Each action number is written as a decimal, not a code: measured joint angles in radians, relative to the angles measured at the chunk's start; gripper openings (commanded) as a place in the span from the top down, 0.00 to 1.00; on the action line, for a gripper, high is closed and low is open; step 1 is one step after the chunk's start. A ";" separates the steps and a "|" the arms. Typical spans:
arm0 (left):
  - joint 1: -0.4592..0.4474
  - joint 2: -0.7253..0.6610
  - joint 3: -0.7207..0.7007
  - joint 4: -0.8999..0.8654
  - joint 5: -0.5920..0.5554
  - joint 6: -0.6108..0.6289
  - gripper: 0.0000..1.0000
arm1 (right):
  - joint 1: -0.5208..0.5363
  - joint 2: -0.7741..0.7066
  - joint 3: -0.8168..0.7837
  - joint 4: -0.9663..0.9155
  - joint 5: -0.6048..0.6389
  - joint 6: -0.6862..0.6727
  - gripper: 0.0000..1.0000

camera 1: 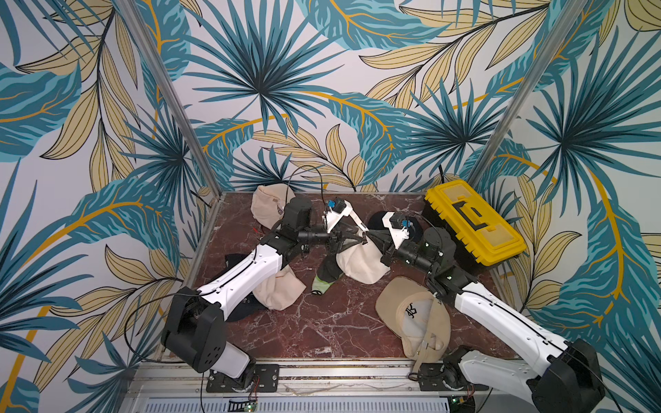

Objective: Open the adjustable buckle of the baseball cap
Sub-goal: Pull the adjustable strap on the baseball cap.

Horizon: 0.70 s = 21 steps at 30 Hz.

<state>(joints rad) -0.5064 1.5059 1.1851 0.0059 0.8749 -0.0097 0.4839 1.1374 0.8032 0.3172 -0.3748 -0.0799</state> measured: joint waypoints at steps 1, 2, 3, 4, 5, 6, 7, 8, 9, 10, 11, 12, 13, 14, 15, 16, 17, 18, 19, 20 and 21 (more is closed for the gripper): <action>-0.002 0.004 0.002 0.000 -0.001 -0.006 0.54 | 0.000 0.002 0.000 0.005 -0.001 0.002 1.00; -0.005 0.010 0.008 0.000 -0.003 -0.010 0.54 | 0.000 0.004 0.000 0.008 -0.002 0.005 1.00; -0.009 0.016 0.013 0.000 -0.005 -0.013 0.55 | 0.000 0.005 0.000 0.010 -0.004 0.006 1.00; -0.012 0.021 0.016 0.000 -0.010 -0.018 0.59 | 0.000 0.006 0.000 0.013 -0.008 0.009 1.00; -0.015 0.024 0.016 0.000 -0.019 -0.020 0.65 | 0.000 0.007 0.000 0.015 -0.011 0.010 1.00; -0.017 0.024 0.016 -0.001 -0.025 -0.025 0.70 | 0.000 0.007 0.000 0.015 -0.015 0.010 1.00; -0.017 0.024 0.016 -0.002 -0.034 -0.023 0.76 | 0.000 0.007 0.000 0.015 -0.019 0.012 1.00; -0.017 0.024 0.016 -0.002 -0.040 -0.019 0.84 | 0.000 0.007 0.000 0.015 -0.024 0.013 1.00; -0.018 0.024 0.016 -0.001 -0.044 -0.021 0.89 | 0.000 0.007 0.000 0.015 -0.028 0.014 1.00; -0.018 0.024 0.017 -0.001 -0.048 -0.018 0.96 | 0.000 0.007 0.000 0.015 -0.032 0.016 1.00; -0.018 0.024 0.018 -0.001 -0.050 -0.013 1.00 | 0.000 0.008 0.000 0.015 -0.038 0.020 1.00; -0.018 0.024 0.018 -0.001 -0.050 -0.007 1.00 | -0.001 0.008 0.000 0.015 -0.043 0.023 1.00; -0.018 0.024 0.018 0.000 -0.053 -0.003 1.00 | -0.002 0.008 0.000 0.016 -0.050 0.027 1.00; -0.018 0.024 0.018 0.000 -0.054 -0.001 1.00 | -0.002 0.008 0.000 0.016 -0.058 0.033 1.00; -0.018 0.024 0.018 0.000 -0.056 -0.001 1.00 | -0.004 0.008 0.000 0.018 -0.067 0.041 1.00; -0.018 0.024 0.018 0.000 -0.057 0.000 1.00 | -0.005 0.010 0.000 0.023 -0.076 0.050 1.00; -0.018 0.024 0.018 0.000 -0.060 0.001 1.00 | -0.006 0.014 0.000 0.027 -0.084 0.058 1.00; -0.018 0.024 0.018 0.000 -0.062 0.001 1.00 | -0.007 0.017 0.000 0.029 -0.090 0.065 1.00; -0.018 0.024 0.018 0.000 -0.066 0.001 1.00 | -0.008 0.023 0.000 0.031 -0.095 0.074 1.00; -0.018 0.023 0.018 0.000 -0.072 0.001 1.00 | -0.008 0.029 0.000 0.031 -0.098 0.082 1.00; -0.018 0.023 0.018 0.000 -0.077 0.000 1.00 | -0.008 0.033 0.000 0.032 -0.098 0.090 1.00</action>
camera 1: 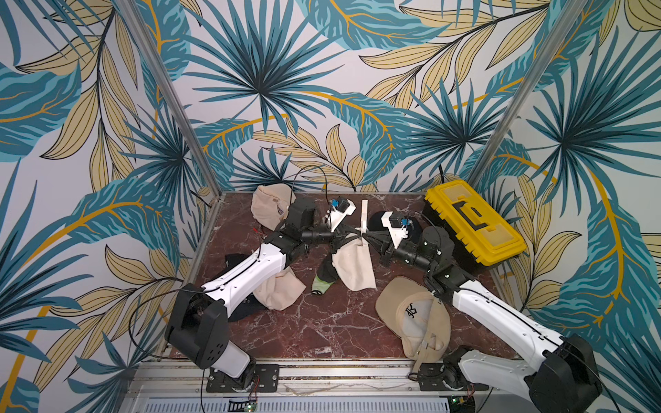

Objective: Open the adjustable buckle of the baseball cap
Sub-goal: Pull the adjustable strap on the baseball cap.

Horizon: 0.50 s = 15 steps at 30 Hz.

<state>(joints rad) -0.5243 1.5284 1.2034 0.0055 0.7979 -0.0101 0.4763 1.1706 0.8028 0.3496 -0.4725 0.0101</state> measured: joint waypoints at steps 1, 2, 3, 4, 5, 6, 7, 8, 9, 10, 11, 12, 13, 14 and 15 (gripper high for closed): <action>0.000 -0.002 0.000 0.000 -0.008 -0.002 1.00 | 0.000 0.004 -0.001 0.002 0.000 0.010 1.00; 0.000 -0.005 0.000 0.000 -0.016 -0.005 1.00 | 0.000 0.006 -0.003 0.002 0.001 0.016 1.00; 0.000 -0.010 0.000 0.000 -0.023 -0.008 1.00 | 0.000 0.007 -0.005 0.002 0.003 0.021 1.00; 0.000 -0.015 0.000 0.001 -0.032 -0.014 1.00 | 0.000 0.007 -0.007 0.003 0.006 0.027 1.00; 0.000 -0.021 -0.001 0.003 -0.038 -0.021 1.00 | -0.001 0.007 -0.008 0.002 0.010 0.032 1.00; 0.000 -0.026 -0.001 0.006 -0.043 -0.027 1.00 | -0.001 0.007 -0.010 0.002 0.013 0.035 1.00; 0.000 -0.032 -0.001 0.011 -0.047 -0.033 1.00 | -0.002 0.007 -0.011 0.003 0.019 0.039 1.00; 0.000 -0.035 -0.001 0.015 -0.048 -0.039 1.00 | -0.003 0.006 -0.013 0.003 0.024 0.043 1.00; 0.000 -0.037 -0.001 0.021 -0.050 -0.048 1.00 | -0.004 0.006 -0.015 0.003 0.028 0.047 1.00; 0.000 -0.038 0.000 0.026 -0.051 -0.054 1.00 | -0.005 0.006 -0.016 0.003 0.035 0.050 1.00; 0.000 -0.038 0.000 0.029 -0.054 -0.060 1.00 | -0.005 0.006 -0.018 0.002 0.039 0.051 1.00; 0.000 -0.038 0.000 0.030 -0.056 -0.068 1.00 | -0.006 0.006 -0.018 0.000 0.045 0.055 1.00; 0.000 -0.038 0.000 0.031 -0.059 -0.077 1.00 | -0.007 0.006 -0.018 -0.004 0.050 0.057 1.00; 0.002 -0.038 0.000 0.031 -0.061 -0.084 1.00 | -0.007 0.006 -0.019 -0.006 0.056 0.058 1.00; 0.003 -0.038 0.000 0.032 -0.063 -0.091 1.00 | -0.008 0.006 -0.020 -0.011 0.061 0.059 1.00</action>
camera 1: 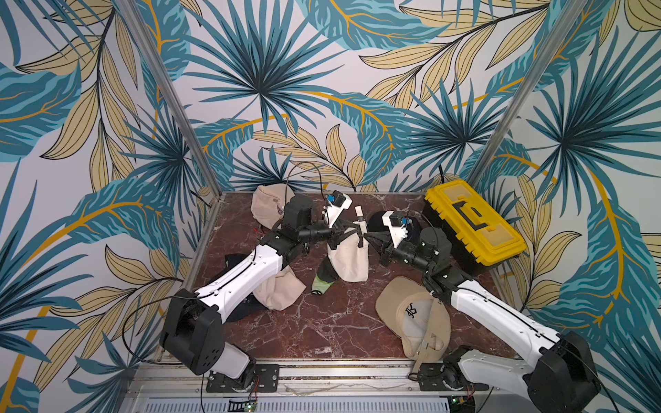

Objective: Open the adjustable buckle of the baseball cap
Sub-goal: Pull the adjustable strap on the baseball cap.

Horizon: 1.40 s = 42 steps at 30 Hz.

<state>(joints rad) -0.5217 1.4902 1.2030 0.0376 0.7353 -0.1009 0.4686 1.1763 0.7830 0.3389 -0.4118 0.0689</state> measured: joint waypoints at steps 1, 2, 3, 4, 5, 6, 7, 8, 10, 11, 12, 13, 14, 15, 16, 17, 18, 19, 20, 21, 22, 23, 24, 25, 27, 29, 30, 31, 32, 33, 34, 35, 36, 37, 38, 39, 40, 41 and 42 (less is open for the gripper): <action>0.003 0.000 0.000 0.000 -0.005 -0.006 1.00 | -0.002 0.000 -0.001 -0.004 0.008 0.001 1.00; 0.005 0.000 0.000 0.000 -0.008 -0.013 1.00 | -0.003 0.000 -0.002 -0.007 0.012 0.002 1.00; 0.007 0.000 0.000 0.000 -0.012 -0.021 1.00 | -0.004 -0.001 -0.003 -0.013 0.018 0.002 1.00; 0.012 0.000 0.000 0.001 -0.015 -0.027 1.00 | -0.005 -0.001 -0.004 -0.021 0.023 0.002 1.00; 0.017 0.000 0.001 0.001 -0.018 -0.031 1.00 | -0.005 -0.002 -0.006 -0.027 0.027 0.002 1.00; 0.023 0.000 0.002 0.001 -0.020 -0.037 1.00 | -0.007 -0.002 -0.011 -0.029 0.031 0.002 1.00; 0.028 0.000 0.004 0.000 -0.022 -0.042 1.00 | -0.010 -0.002 -0.018 -0.030 0.036 0.002 1.00; 0.033 0.000 0.008 0.001 -0.023 -0.045 1.00 | -0.012 -0.002 -0.025 -0.031 0.038 0.002 1.00; 0.040 0.000 0.019 0.002 -0.026 -0.049 1.00 | -0.022 -0.002 -0.044 -0.034 0.042 0.004 1.00; 0.042 0.000 0.026 0.003 -0.027 -0.050 1.00 | -0.026 -0.002 -0.051 -0.034 0.042 0.006 1.00; 0.043 0.000 0.033 0.004 -0.030 -0.050 1.00 | -0.030 -0.002 -0.057 -0.034 0.042 0.008 1.00; 0.044 0.000 0.039 0.004 -0.032 -0.050 1.00 | -0.033 -0.002 -0.062 -0.033 0.042 0.011 1.00; 0.044 0.000 0.043 0.004 -0.036 -0.049 1.00 | -0.035 -0.002 -0.064 -0.031 0.042 0.014 1.00; 0.043 0.000 0.045 0.004 -0.039 -0.048 1.00 | -0.035 -0.002 -0.067 -0.024 0.041 0.014 0.92; 0.043 0.000 0.045 0.004 -0.043 -0.045 1.00 | -0.035 -0.006 -0.073 -0.013 0.039 0.014 0.67; 0.043 0.000 0.045 0.004 -0.049 -0.040 1.00 | -0.036 -0.016 -0.083 0.001 0.040 0.019 0.49; 0.044 0.000 0.045 0.004 -0.062 -0.032 1.00 | -0.037 -0.031 -0.097 0.008 0.047 0.024 0.41; 0.046 0.000 0.045 0.006 -0.075 -0.024 1.00 | -0.037 -0.050 -0.110 0.009 0.061 0.029 0.36; 0.048 0.001 0.047 0.009 -0.088 -0.015 1.00 | -0.037 -0.070 -0.121 0.008 0.080 0.032 0.32; 0.051 0.005 0.053 0.010 -0.100 -0.006 1.00 | -0.037 -0.091 -0.128 0.007 0.104 0.033 0.28; 0.055 0.011 0.064 0.011 -0.113 0.004 1.00 | -0.037 -0.114 -0.130 0.004 0.134 0.038 0.25; 0.060 0.018 0.076 0.011 -0.123 0.012 1.00 | -0.037 -0.131 -0.130 0.002 0.159 0.043 0.24; 0.066 0.026 0.088 0.013 -0.134 0.022 1.00 | -0.037 -0.152 -0.130 0.000 0.188 0.050 0.23; 0.073 0.034 0.101 0.015 -0.151 0.035 1.00 | -0.038 -0.171 -0.130 -0.005 0.215 0.053 0.23; 0.087 0.050 0.123 0.020 -0.182 0.064 1.00 | -0.039 -0.199 -0.128 -0.026 0.264 0.058 0.23; 0.097 0.074 0.150 0.024 -0.216 0.098 1.00 | -0.039 -0.216 -0.127 -0.055 0.310 0.066 0.23; 0.099 0.094 0.169 0.027 -0.235 0.122 1.00 | -0.039 -0.220 -0.127 -0.072 0.334 0.072 0.23; 0.100 0.114 0.185 0.029 -0.254 0.145 1.00 | -0.039 -0.224 -0.127 -0.090 0.355 0.077 0.23; 0.100 0.137 0.202 0.032 -0.274 0.169 1.00 | -0.039 -0.226 -0.127 -0.108 0.375 0.081 0.23; 0.101 0.163 0.218 0.034 -0.294 0.200 1.00 | -0.039 -0.228 -0.127 -0.125 0.393 0.082 0.23; 0.102 0.183 0.229 0.034 -0.310 0.222 1.00 | -0.039 -0.230 -0.127 -0.138 0.406 0.084 0.23; 0.103 0.208 0.242 0.033 -0.328 0.252 1.00 | -0.039 -0.233 -0.127 -0.151 0.417 0.085 0.23; 0.103 0.235 0.257 0.034 -0.348 0.287 1.00 | -0.039 -0.237 -0.127 -0.161 0.428 0.085 0.23; 0.104 0.255 0.267 0.034 -0.361 0.316 1.00 | -0.039 -0.242 -0.127 -0.167 0.435 0.085 0.23; 0.104 0.280 0.279 0.034 -0.379 0.350 1.00 | -0.039 -0.248 -0.127 -0.171 0.443 0.084 0.23; 0.104 0.306 0.292 0.033 -0.395 0.383 1.00 | -0.039 -0.253 -0.127 -0.175 0.449 0.084 0.23; 0.104 0.328 0.306 0.033 -0.407 0.408 1.00 | -0.039 -0.257 -0.127 -0.178 0.452 0.084 0.23; 0.104 0.356 0.323 0.033 -0.420 0.438 1.00 | -0.039 -0.260 -0.127 -0.180 0.456 0.084 0.23; 0.104 0.385 0.344 0.033 -0.431 0.469 1.00 | -0.039 -0.261 -0.127 -0.181 0.459 0.084 0.23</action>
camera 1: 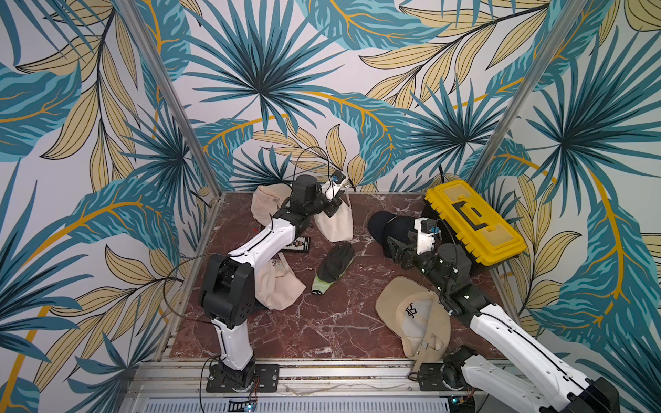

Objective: Open the adjustable buckle of the baseball cap
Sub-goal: Place the baseball cap at the center of the board.

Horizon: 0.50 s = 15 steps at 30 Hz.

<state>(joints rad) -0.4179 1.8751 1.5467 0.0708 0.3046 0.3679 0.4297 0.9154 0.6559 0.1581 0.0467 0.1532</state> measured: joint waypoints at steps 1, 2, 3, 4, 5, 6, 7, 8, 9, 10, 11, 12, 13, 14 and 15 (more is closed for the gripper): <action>0.000 0.026 0.020 0.000 -0.006 0.024 1.00 | 0.000 0.000 0.000 0.000 0.003 0.000 0.23; 0.000 0.059 0.047 0.000 -0.010 0.049 1.00 | 0.000 0.001 0.000 -0.001 0.004 0.000 0.23; 0.000 0.090 0.074 0.001 -0.008 0.065 1.00 | 0.000 0.002 0.000 -0.002 0.006 0.000 0.23; 0.000 0.117 0.096 0.001 -0.005 0.074 1.00 | 0.000 0.004 0.000 -0.002 0.006 0.000 0.23; 0.000 0.149 0.124 0.001 0.002 0.083 1.00 | 0.000 0.007 0.000 -0.003 0.006 0.000 0.23; 0.000 0.183 0.156 0.002 0.013 0.087 1.00 | 0.000 0.011 0.000 -0.003 0.007 0.000 0.23; 0.000 0.214 0.184 0.003 0.026 0.087 1.00 | 0.000 0.014 0.000 -0.003 0.007 0.001 0.23; 0.000 0.248 0.217 0.004 0.042 0.085 1.00 | 0.000 0.019 0.000 -0.003 0.006 0.001 0.23; 0.000 0.282 0.248 0.007 0.060 0.079 1.00 | 0.000 0.023 0.000 -0.003 0.006 0.001 0.23; 0.000 0.311 0.275 0.008 0.075 0.072 1.00 | 0.000 0.026 0.000 -0.003 0.006 0.001 0.23; 0.000 0.343 0.303 0.009 0.090 0.065 1.00 | 0.000 0.027 0.000 -0.003 0.006 0.001 0.23; 0.000 0.372 0.326 0.011 0.105 0.057 1.00 | 0.000 0.029 0.000 -0.003 0.006 0.001 0.23; 0.000 0.391 0.340 0.012 0.113 0.051 1.00 | 0.000 0.029 0.000 -0.004 0.006 0.001 0.23; 0.000 0.410 0.349 0.011 0.121 0.045 1.00 | 0.000 0.029 0.000 -0.006 0.006 0.001 0.23; 0.000 0.426 0.356 0.012 0.127 0.042 1.00 | 0.000 0.029 0.000 -0.007 0.006 0.000 0.23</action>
<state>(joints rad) -0.4179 2.3016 1.9030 0.0826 0.4320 0.4099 0.4297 0.9443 0.6559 0.1509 0.0532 0.1535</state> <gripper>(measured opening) 0.049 0.770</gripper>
